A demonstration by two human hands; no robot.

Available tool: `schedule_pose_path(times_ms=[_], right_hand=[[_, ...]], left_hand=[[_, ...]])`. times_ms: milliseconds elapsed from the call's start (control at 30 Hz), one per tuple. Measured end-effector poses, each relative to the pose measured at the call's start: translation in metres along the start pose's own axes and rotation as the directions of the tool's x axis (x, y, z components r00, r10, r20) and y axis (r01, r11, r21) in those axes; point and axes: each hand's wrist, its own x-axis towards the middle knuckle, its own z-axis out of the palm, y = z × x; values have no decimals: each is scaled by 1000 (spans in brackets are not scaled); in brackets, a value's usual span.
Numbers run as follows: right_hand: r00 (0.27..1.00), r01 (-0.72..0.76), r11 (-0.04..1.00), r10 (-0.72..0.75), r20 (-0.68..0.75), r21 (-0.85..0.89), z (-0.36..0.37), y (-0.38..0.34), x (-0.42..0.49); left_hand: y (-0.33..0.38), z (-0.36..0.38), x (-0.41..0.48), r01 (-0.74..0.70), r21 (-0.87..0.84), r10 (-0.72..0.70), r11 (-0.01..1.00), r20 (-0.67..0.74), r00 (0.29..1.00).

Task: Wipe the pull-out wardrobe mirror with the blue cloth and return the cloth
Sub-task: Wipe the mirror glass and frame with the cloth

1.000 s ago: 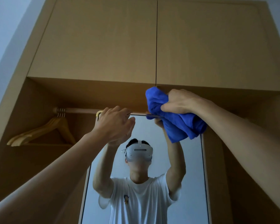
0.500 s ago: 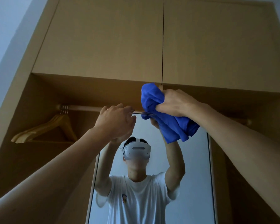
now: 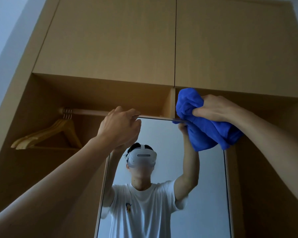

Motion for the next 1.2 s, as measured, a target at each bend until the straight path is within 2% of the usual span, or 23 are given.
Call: schedule_pose_path(times_ms=[100, 233, 500, 633, 733, 833, 967, 1200], right_hand=[[999, 43, 999, -43, -9, 12, 7, -22, 2], [995, 98, 995, -98, -13, 5, 18, -58, 6], [971, 234, 972, -234, -41, -5, 40, -128, 15], [967, 252, 968, -251, -53, 17, 41, -129, 14], [977, 212, 977, -211, -42, 25, 33, -115, 13], [988, 146, 989, -144, -50, 34, 27, -99, 9], [990, 126, 992, -125, -59, 22, 30, -96, 5], [976, 206, 978, -203, -79, 39, 42, -136, 8]], left_hand=[[0, -2, 0, 34, -23, -34, 999, 20, 999], [-1, -3, -5, -2, 26, 1, 1000, 35, 999], [-16, -9, -8, -3, -84, 6, 996, 43, 999], [-23, -8, -11, 6, -116, -2, 993, 31, 1000], [-27, -7, -12, 3, -135, 2, 991, 43, 999], [-32, -4, -17, 32, -252, -13, 967, 76, 997], [-39, -3, -27, 82, -395, -53, 915, 84, 995], [-37, -6, -56, 176, -560, -111, 810, 148, 983]])
